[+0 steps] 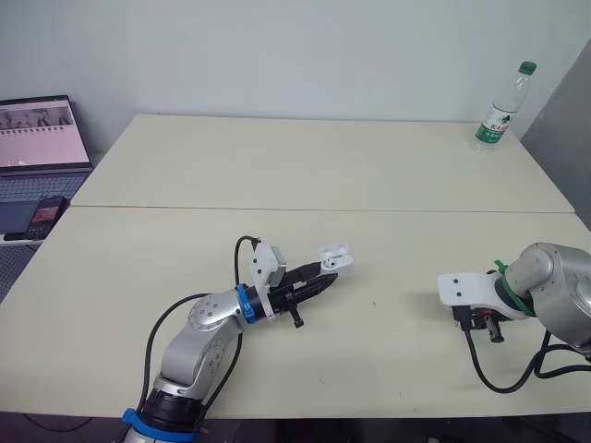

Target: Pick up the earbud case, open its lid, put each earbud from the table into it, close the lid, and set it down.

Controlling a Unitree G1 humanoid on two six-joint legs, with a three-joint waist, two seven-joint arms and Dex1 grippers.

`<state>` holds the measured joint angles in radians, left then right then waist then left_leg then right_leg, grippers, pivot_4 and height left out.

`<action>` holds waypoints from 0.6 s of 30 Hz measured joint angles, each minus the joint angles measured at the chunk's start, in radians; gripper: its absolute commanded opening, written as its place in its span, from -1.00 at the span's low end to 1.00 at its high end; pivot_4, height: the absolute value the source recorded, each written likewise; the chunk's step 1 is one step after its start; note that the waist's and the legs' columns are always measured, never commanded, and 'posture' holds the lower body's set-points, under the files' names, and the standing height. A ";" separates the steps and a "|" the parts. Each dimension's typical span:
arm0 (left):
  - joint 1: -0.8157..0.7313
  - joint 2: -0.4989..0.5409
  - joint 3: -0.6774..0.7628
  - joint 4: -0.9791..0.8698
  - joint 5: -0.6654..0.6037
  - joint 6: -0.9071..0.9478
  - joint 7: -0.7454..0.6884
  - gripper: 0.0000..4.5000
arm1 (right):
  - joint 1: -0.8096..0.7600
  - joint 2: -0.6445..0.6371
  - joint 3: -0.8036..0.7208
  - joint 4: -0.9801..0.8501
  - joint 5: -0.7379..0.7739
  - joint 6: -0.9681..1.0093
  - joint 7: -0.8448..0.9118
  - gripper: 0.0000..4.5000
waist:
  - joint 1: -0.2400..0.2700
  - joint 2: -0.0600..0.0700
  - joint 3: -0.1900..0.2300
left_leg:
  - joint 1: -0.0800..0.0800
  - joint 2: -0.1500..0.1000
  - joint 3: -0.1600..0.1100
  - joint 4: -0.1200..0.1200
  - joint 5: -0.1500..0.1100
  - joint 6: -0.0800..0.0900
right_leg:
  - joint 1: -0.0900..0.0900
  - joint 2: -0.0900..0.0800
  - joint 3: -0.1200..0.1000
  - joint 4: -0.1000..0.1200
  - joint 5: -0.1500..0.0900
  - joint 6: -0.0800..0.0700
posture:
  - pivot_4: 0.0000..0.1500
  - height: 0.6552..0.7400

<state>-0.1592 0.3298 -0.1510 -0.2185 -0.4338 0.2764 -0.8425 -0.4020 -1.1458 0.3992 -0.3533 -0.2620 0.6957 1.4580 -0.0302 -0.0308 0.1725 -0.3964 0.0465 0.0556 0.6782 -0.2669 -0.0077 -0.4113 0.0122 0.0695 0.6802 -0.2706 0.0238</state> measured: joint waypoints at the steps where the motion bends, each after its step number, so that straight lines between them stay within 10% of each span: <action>1: 0.000 0.000 0.000 0.000 0.000 0.000 0.000 -0.67 | 0.005 0.018 -0.028 -0.005 0.026 0.005 -0.007 -0.81 | -0.001 0.000 0.000 | 0.000 0.000 0.000 0.000 0.000 0.000 | 0.000 0.000 0.000 0.000 0.000 0.000 | 1.00 0.91; 18: -0.127 -0.176 -0.042 0.002 0.001 0.077 0.137 -0.67 | 0.048 0.493 -0.575 -0.066 0.505 -0.056 -0.451 -0.81 | 0.000 -0.001 0.000 | -0.001 -0.001 -0.003 0.000 0.000 0.000 | 0.001 0.003 0.002 0.000 0.001 0.001 | 1.00 0.91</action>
<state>-0.2860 0.1536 -0.1929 -0.2160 -0.4329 0.3534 -0.7051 -0.3537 -0.6533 -0.1761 -0.4193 0.2428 0.6395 1.0066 -0.0302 -0.0317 0.1726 -0.3978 0.0458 0.0524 0.6785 -0.2669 -0.0077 -0.4104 0.0151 0.0713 0.6803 -0.2698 0.0246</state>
